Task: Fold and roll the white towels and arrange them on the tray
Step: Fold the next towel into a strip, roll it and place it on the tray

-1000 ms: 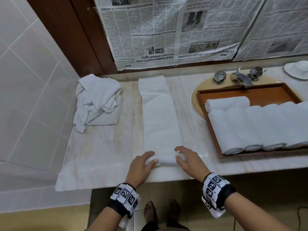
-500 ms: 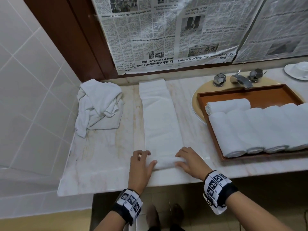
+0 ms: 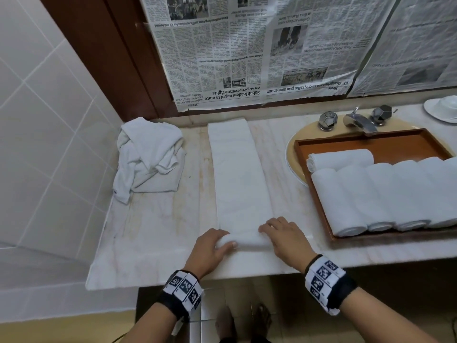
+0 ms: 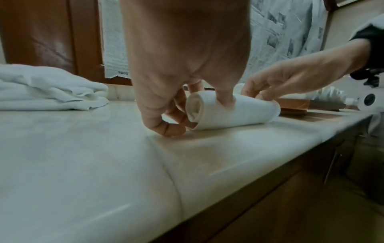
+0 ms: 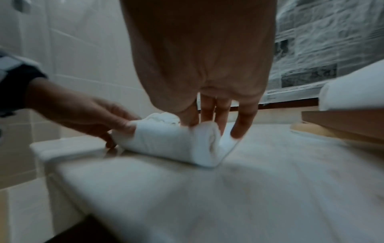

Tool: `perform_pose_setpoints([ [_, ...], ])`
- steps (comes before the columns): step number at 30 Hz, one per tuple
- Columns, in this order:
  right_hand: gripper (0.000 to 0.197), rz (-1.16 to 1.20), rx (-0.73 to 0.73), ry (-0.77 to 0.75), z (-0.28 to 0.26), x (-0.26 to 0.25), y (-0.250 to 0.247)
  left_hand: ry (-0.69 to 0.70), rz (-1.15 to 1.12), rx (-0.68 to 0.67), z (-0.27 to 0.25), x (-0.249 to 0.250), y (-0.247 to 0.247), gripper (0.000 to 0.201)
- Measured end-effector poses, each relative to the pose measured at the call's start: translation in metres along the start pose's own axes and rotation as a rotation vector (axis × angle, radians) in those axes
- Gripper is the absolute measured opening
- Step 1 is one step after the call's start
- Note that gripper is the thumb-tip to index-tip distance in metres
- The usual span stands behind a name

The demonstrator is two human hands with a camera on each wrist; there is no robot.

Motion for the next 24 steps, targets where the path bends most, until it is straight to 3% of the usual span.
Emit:
perform_pose_setpoints([
  [2, 0.021, -0.012, 0.034, -0.073, -0.004, -0.009, 0.002, -0.054, 0.010, 0.011, -0.001, -0.002, 0.000, 0.048],
  [4, 0.040, 0.061, -0.026, -0.070, -0.003, -0.007, 0.010, -0.098, -0.025, 0.057, -0.002, -0.003, -0.001, 0.059],
  [7, 0.041, 0.168, -0.087, -0.002, 0.005, 0.001, 0.015, -0.146, -0.135, 0.159, -0.006, -0.003, -0.004, 0.043],
  [11, 0.035, 0.346, -0.100, 0.076, 0.020, 0.009, 0.014, 0.001, 0.071, 0.283, -0.012, 0.007, -0.005, 0.039],
  [14, 0.033, 0.360, -0.150, 0.113, 0.026, 0.012, 0.012, 0.130, 0.229, 0.234, -0.012, 0.013, 0.003, 0.049],
  [19, 0.037, 0.255, -0.141, 0.089, 0.021, 0.007, 0.011, 0.058, 0.208, 0.059, -0.001, 0.004, 0.001, 0.060],
  [22, 0.043, 0.048, 0.024, 0.010, 0.017, -0.003, 0.006, -0.020, 0.020, 0.004, 0.007, -0.002, -0.006, 0.055],
  [24, 0.030, -0.062, 0.148, -0.035, 0.015, -0.011, 0.001, -0.065, -0.078, 0.026, 0.011, 0.000, -0.011, 0.039],
])
Point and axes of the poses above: each hand's wrist, its own z-axis towards the middle knuckle, its own y-axis out of the palm, x = y × z, the point moved 6 cm from there along z, towards the middle knuckle, and after that the axes turned 5 degrees about -y, right-handed, at the moved point
